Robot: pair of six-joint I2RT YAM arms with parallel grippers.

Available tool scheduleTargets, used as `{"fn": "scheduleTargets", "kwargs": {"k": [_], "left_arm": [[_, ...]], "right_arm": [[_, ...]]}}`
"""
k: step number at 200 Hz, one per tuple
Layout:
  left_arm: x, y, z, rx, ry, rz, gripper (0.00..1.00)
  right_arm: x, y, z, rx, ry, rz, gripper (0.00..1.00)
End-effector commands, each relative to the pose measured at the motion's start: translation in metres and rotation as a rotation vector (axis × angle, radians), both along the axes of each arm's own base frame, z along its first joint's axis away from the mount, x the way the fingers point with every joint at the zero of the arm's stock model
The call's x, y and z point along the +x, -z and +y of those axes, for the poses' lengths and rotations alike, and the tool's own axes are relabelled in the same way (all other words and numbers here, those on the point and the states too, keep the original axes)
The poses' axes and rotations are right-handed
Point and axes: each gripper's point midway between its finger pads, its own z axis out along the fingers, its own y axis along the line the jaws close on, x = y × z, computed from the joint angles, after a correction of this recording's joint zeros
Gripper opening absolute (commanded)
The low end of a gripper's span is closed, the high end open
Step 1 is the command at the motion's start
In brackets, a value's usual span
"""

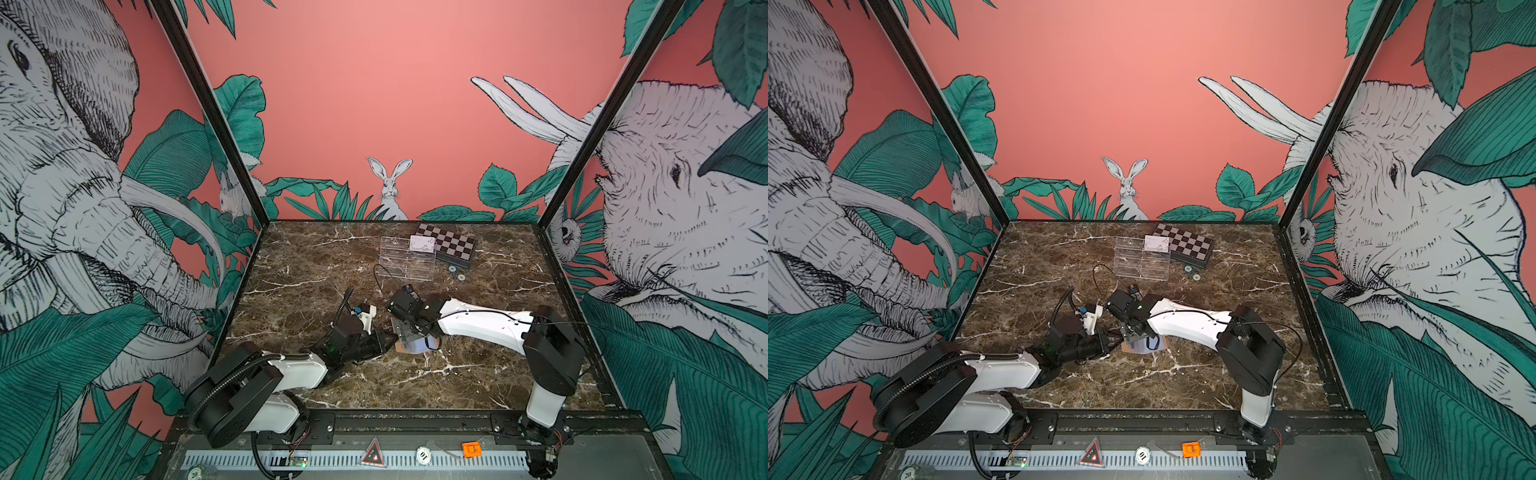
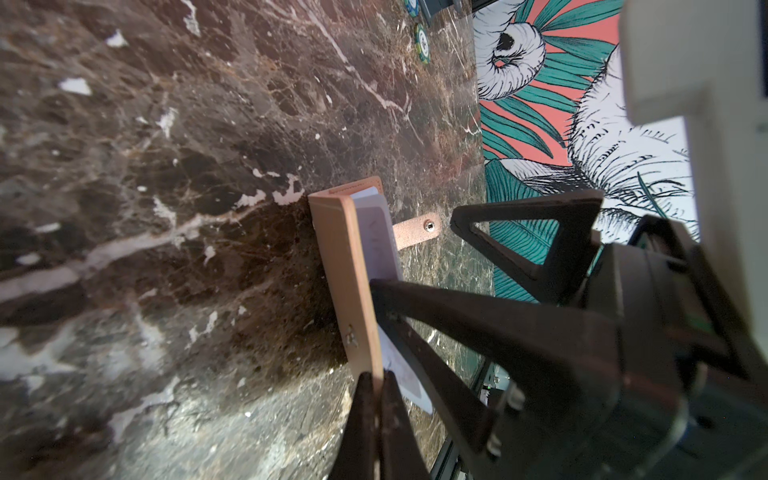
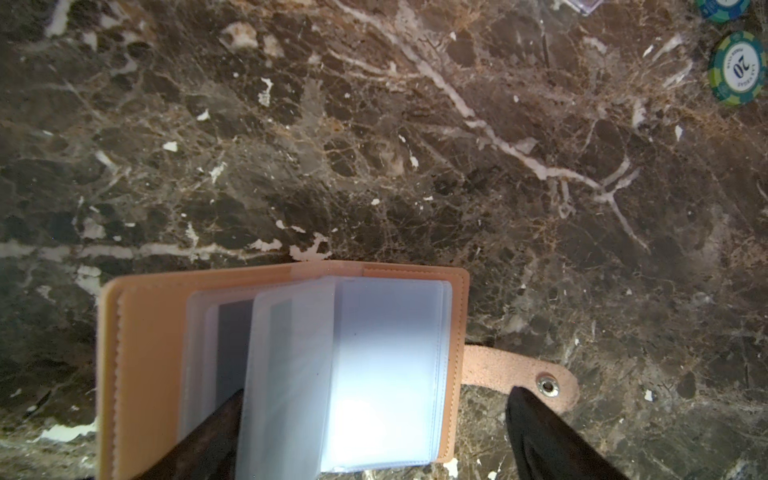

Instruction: Take the credit cards out of the card holder

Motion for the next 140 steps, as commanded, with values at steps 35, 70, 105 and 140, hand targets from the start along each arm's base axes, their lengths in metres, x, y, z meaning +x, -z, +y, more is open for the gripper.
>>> {"fn": "scheduleTargets", "kwargs": {"k": [35,70,105,140], "left_arm": [[-0.005,0.002,0.003,0.021,0.019,-0.022,0.0],[-0.007,0.006,0.005,0.078,0.041,-0.024,0.0],[-0.009,0.012,0.009,0.124,0.053,-0.023,0.0],[-0.01,0.013,0.011,0.17,0.074,-0.034,0.0]], "right_arm": [[0.0,-0.004,-0.018,-0.037,0.014,-0.017,0.92],[0.001,-0.005,-0.039,-0.02,0.056,-0.015,0.93],[-0.002,-0.004,-0.068,-0.007,0.099,-0.017,0.95],[-0.007,-0.016,-0.097,0.037,0.126,-0.053,0.98]]}}
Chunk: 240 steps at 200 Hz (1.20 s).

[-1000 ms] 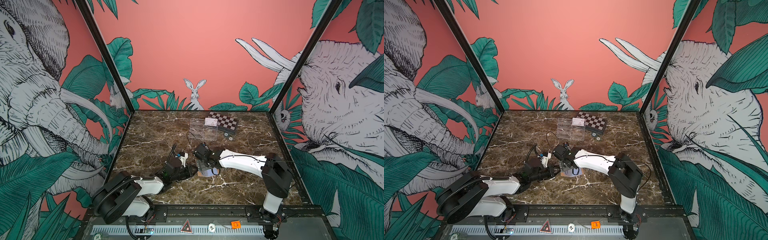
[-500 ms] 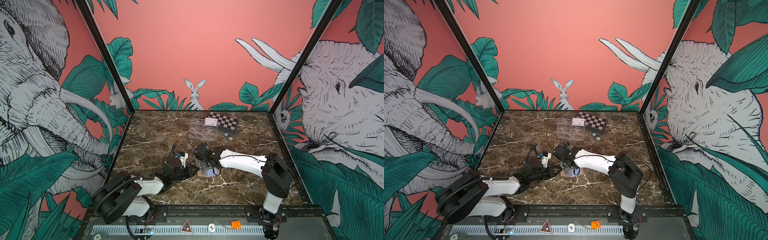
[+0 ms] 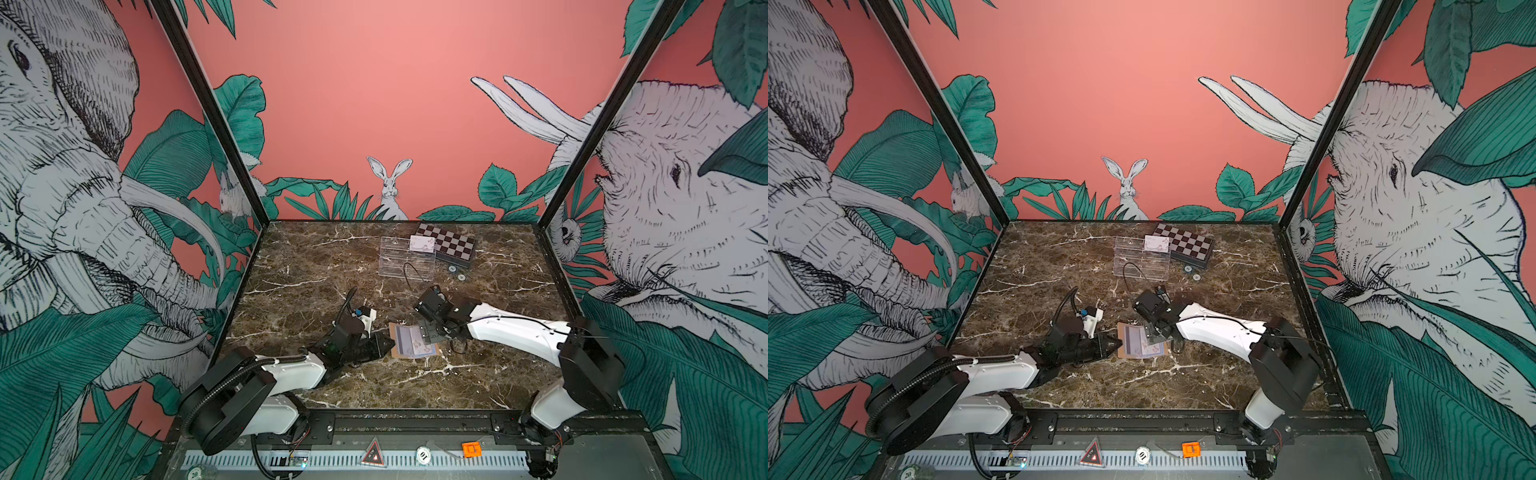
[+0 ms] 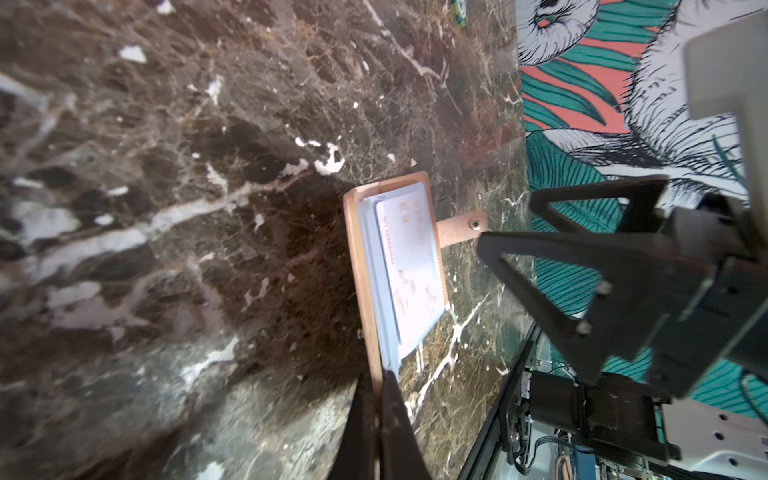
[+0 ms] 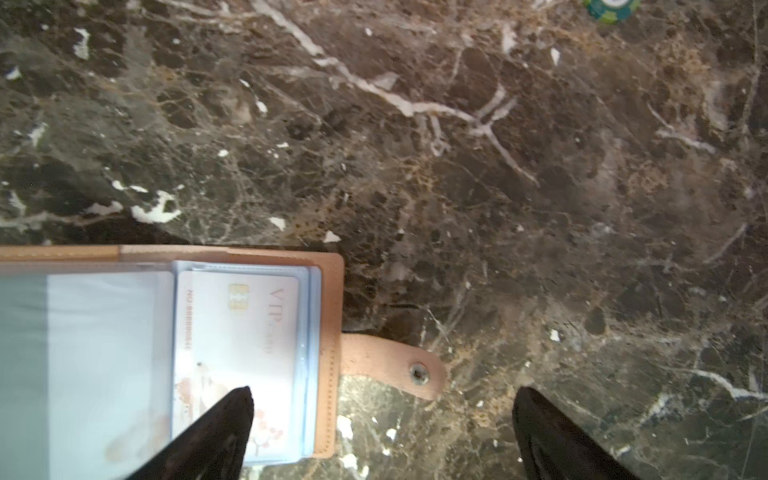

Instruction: Take the credit cards out of the card holder

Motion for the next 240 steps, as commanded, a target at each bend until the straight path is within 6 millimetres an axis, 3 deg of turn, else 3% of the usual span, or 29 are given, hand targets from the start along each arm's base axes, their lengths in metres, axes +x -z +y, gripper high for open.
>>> {"fn": "scheduleTargets", "kwargs": {"k": [1,66,83,122,157,178,201,225,240], "left_arm": [[0.001,-0.005,0.0,0.038,0.027,-0.032,0.0],[0.004,0.0,0.001,0.125,0.062,-0.05,0.0],[0.005,0.003,0.002,0.143,0.063,-0.045,0.09],[0.011,0.003,0.012,0.188,0.011,-0.067,0.44],[0.019,-0.002,0.033,0.265,-0.07,-0.106,0.67],[0.024,-0.016,0.044,0.289,-0.116,-0.151,0.77],[0.03,-0.034,0.062,0.355,-0.169,-0.212,0.82],[0.036,-0.06,0.08,0.403,-0.232,-0.29,0.91],[0.037,-0.079,0.08,0.381,-0.227,-0.355,0.93]], "right_arm": [[-0.001,-0.011,-0.015,0.034,0.011,-0.039,0.98],[-0.013,-0.035,-0.036,0.279,-0.008,-0.107,0.98],[-0.017,-0.04,-0.038,0.358,-0.009,-0.126,0.98],[-0.026,-0.042,-0.052,0.433,0.022,-0.126,0.98],[-0.031,-0.05,-0.061,0.474,0.043,-0.133,0.98],[-0.032,-0.052,-0.064,0.492,0.052,-0.129,0.98],[-0.031,-0.047,-0.07,0.489,0.078,-0.102,0.98],[-0.03,-0.045,-0.069,0.525,0.088,-0.077,0.98],[-0.027,-0.049,-0.068,0.553,0.091,-0.083,0.98]]}}
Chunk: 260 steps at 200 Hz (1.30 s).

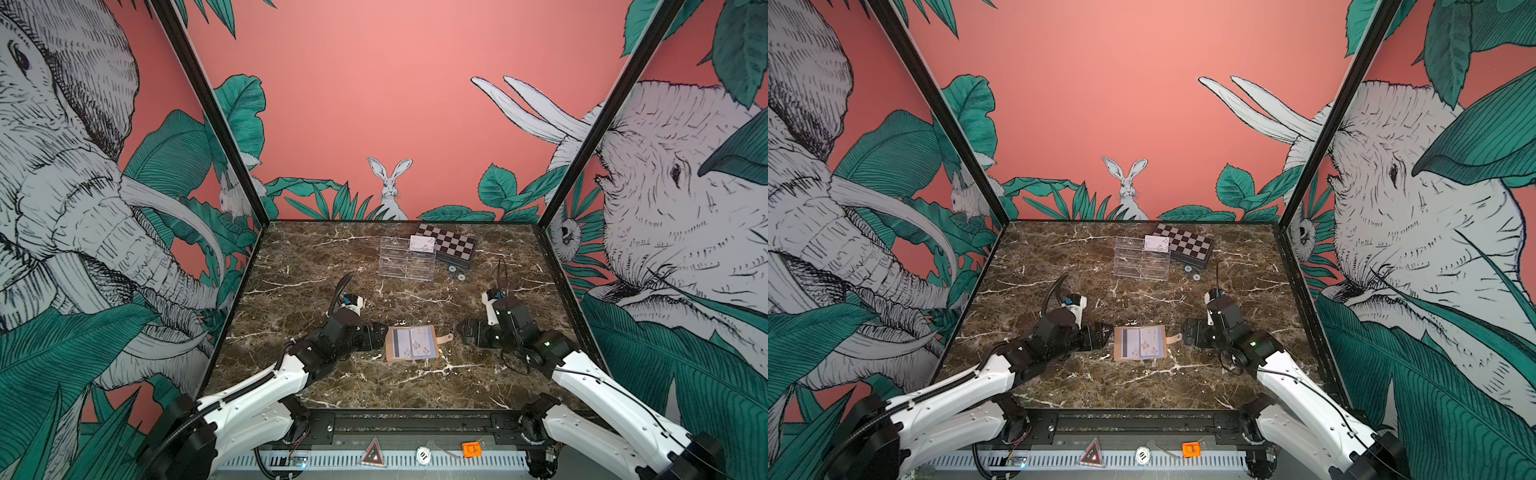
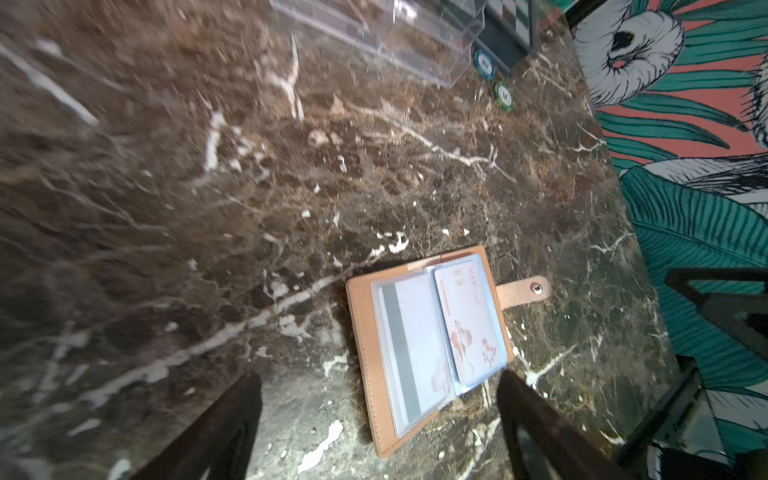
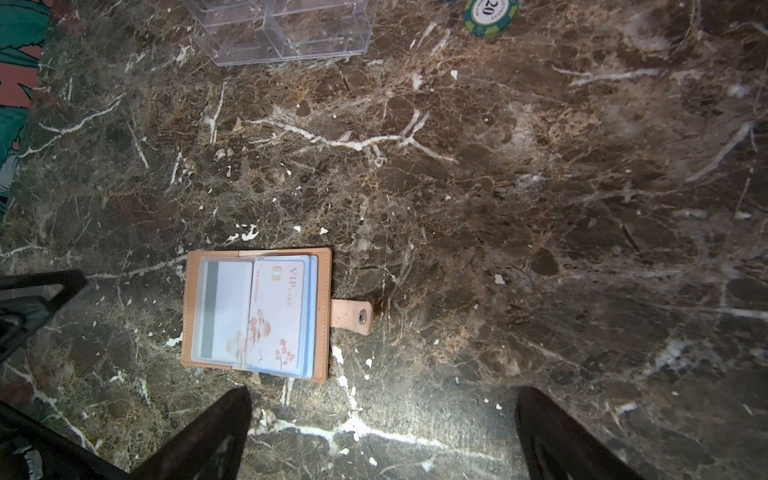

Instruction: Take the credit cards out of the card holder

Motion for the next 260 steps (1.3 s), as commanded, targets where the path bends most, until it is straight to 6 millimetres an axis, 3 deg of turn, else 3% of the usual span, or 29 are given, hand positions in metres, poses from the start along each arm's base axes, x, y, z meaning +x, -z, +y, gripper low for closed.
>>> {"fn": "scheduleTargets", "kwargs": {"k": [1,34,58,90,110,160,211,260], "left_arm": [[0.005,-0.02,0.021,0.086,-0.043,-0.085,0.93],[0.004,-0.053,0.014,0.02,-0.001,-0.17,0.94],[0.002,-0.071,-0.002,-0.087,0.047,-0.189,0.95],[-0.001,-0.078,-0.033,-0.218,0.13,-0.139,0.95],[-0.003,-0.078,-0.048,-0.278,0.165,-0.113,0.95],[-0.014,-0.051,-0.081,-0.32,0.238,-0.023,0.88],[-0.025,-0.022,-0.107,-0.342,0.288,0.095,0.76],[-0.028,0.018,-0.106,-0.32,0.226,0.229,0.69]], "right_arm": [[-0.001,0.0,0.003,0.044,-0.011,0.015,0.98],[0.005,-0.007,0.007,0.117,-0.01,0.004,0.98],[0.01,-0.012,0.011,0.184,-0.003,-0.003,0.98],[0.017,-0.02,0.02,0.292,-0.005,-0.017,0.97],[0.02,-0.026,0.028,0.355,-0.025,-0.022,0.9],[0.024,-0.024,0.051,0.461,-0.087,0.03,0.63],[0.028,-0.006,0.071,0.508,-0.112,0.086,0.14],[0.021,0.022,0.095,0.463,-0.155,0.143,0.06]]}}
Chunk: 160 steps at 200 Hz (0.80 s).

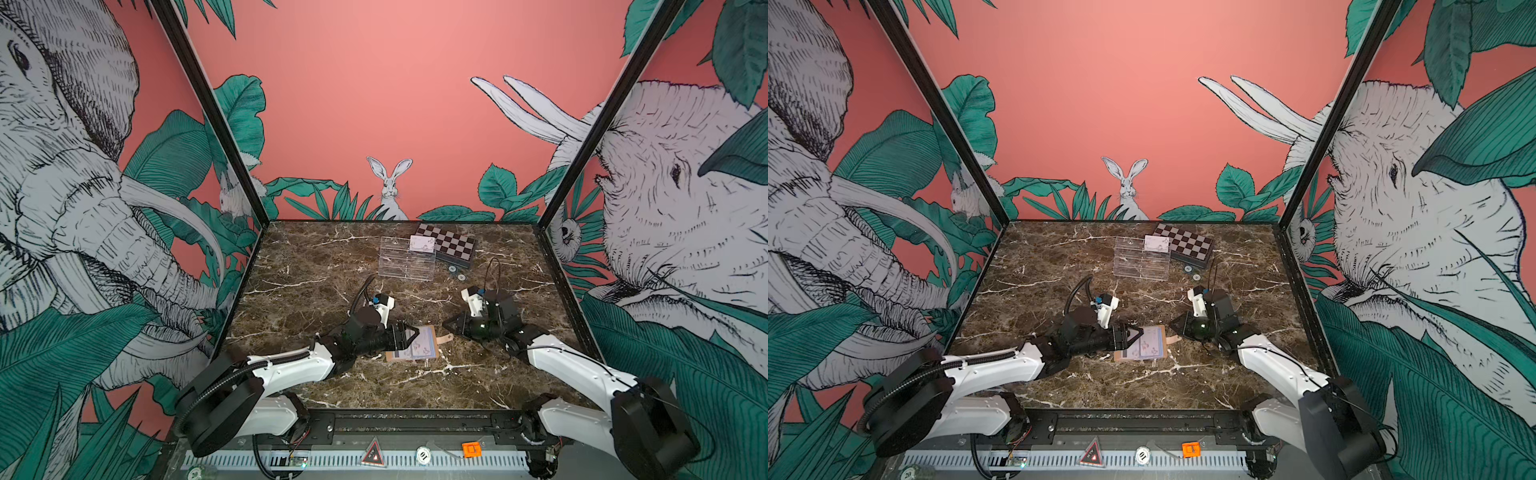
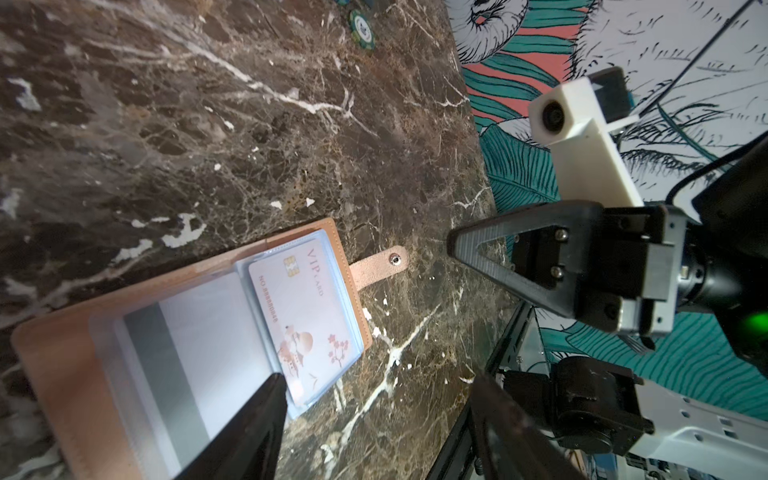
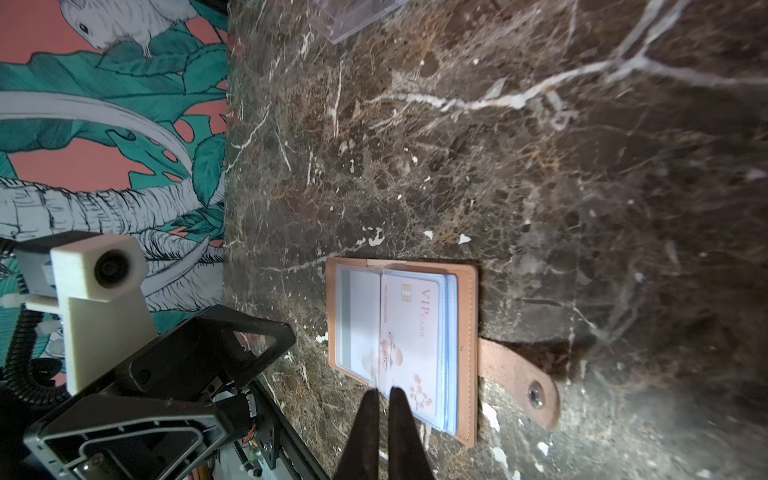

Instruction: Take the credit cards out of the card holder

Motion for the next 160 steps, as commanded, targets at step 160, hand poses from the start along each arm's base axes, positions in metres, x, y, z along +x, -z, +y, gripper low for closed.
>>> {"fn": "scheduleTargets", "kwargs": {"k": [160], "left_arm": [[-0.006,0.061,0.004,-0.047,-0.134,0.263,0.46]], "right_arm": [[-0.005,0.067,0.032,-0.098,-0.079,0.064,0.01]]}}
